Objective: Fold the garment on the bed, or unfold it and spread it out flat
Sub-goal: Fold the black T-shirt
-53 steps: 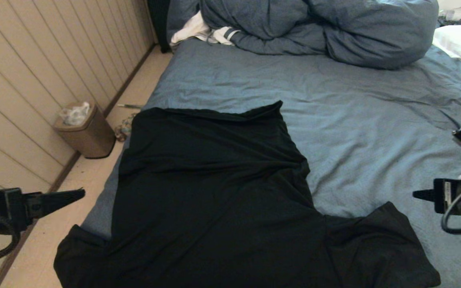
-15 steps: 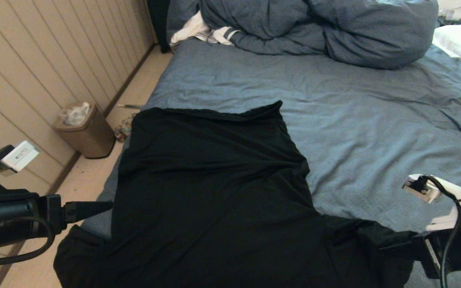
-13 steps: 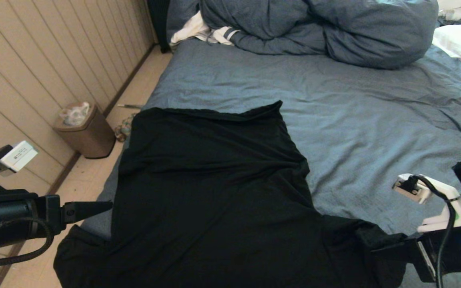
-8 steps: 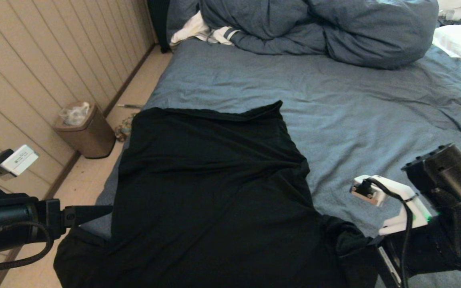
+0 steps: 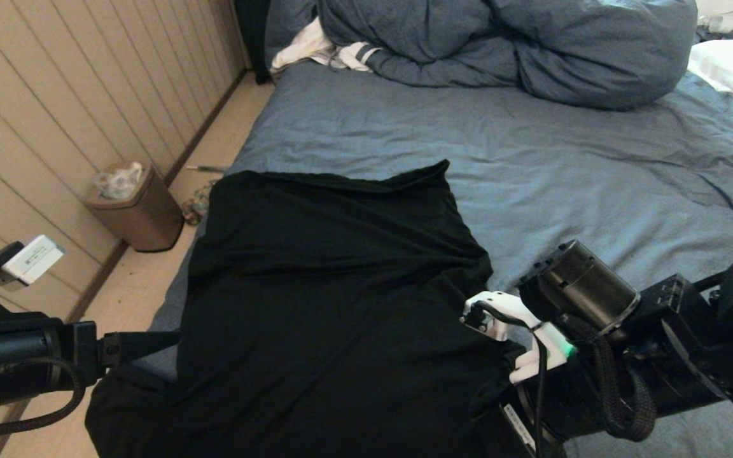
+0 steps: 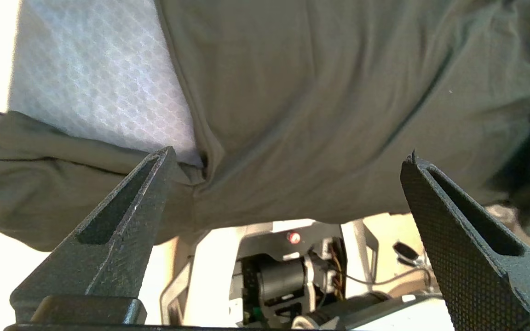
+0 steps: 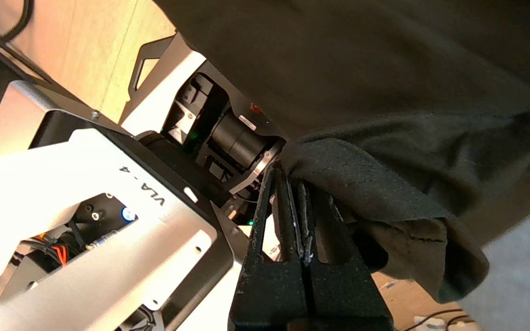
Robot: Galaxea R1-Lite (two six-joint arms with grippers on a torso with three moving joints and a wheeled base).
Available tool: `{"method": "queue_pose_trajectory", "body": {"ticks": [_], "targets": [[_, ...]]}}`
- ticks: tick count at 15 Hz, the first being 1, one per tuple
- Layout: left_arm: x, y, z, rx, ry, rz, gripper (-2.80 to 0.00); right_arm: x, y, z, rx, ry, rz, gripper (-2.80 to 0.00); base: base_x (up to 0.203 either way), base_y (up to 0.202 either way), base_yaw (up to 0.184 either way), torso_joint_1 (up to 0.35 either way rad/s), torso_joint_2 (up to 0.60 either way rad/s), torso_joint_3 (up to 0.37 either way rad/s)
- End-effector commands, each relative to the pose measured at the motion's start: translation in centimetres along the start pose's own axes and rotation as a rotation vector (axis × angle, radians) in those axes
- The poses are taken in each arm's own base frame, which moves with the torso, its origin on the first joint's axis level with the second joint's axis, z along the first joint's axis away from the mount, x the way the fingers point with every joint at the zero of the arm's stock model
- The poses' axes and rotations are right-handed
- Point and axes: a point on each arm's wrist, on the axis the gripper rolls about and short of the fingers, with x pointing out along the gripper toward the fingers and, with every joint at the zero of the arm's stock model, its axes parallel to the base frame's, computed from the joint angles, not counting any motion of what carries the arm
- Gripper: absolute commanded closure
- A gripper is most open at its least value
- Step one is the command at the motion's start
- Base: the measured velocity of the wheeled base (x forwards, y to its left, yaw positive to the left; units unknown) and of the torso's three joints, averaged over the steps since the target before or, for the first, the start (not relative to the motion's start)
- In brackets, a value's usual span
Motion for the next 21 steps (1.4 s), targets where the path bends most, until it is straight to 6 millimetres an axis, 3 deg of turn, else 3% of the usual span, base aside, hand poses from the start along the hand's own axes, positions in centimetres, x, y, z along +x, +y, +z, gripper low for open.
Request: {"method": "queue_pose_trajectory", "body": {"ticks": [1, 2, 3, 7, 11, 12, 16, 21], "targets": [[0.2, 0.1, -0.1, -0.01, 0.009, -0.005, -2.8, 0.9, 0.5, 0.5, -0.014, 0.022, 0.009, 0.0, 0.0, 0.0, 0.0, 0.0, 0.0, 0.0], [0.2, 0.1, -0.1, -0.024, 0.009, -0.005, -2.8, 1.0, 0.6, 0.5, -0.021, 0.022, 0.01, 0.0, 0.0, 0.0, 0.0, 0.0, 0.0, 0.0], [0.2, 0.1, -0.1, -0.025, 0.006, -0.009, -2.8, 1.2, 0.7, 0.6, -0.024, 0.027, 0.009, -2.8, 0.0, 0.0, 0.0, 0.0, 0.0, 0.0], [0.1, 0.0, -0.1, -0.023, 0.001, -0.01, -2.8, 0.8, 0.7, 0.2, -0.035, 0.022, 0.007, -2.8, 0.0, 0.0, 0.0, 0.0, 0.0, 0.0], [0.0, 0.0, 0.0, -0.023, -0.001, -0.01, -2.8, -1.9, 0.8, -0.3, -0.039, -0.06, 0.013, -2.8, 0.0, 0.0, 0.0, 0.0, 0.0, 0.0], [0.0, 0.0, 0.0, -0.023, -0.001, -0.01, -2.8, -2.8, 0.7, -0.5, -0.035, -0.086, 0.013, 0.0, 0.0, 0.0, 0.0, 0.0, 0.0, 0.0], [0.1, 0.0, 0.0, -0.023, -0.001, -0.012, -2.8, -3.5, -1.4, -3.8, 0.015, -0.057, -0.069, 0.0, 0.0, 0.0, 0.0, 0.0, 0.0, 0.0], [0.3, 0.0, 0.2, -0.021, 0.002, -0.011, -2.8, -1.4, -3.1, -6.1, 0.011, 0.069, -0.213, 0.0, 0.0, 0.0, 0.0, 0.0, 0.0, 0.0]]}}
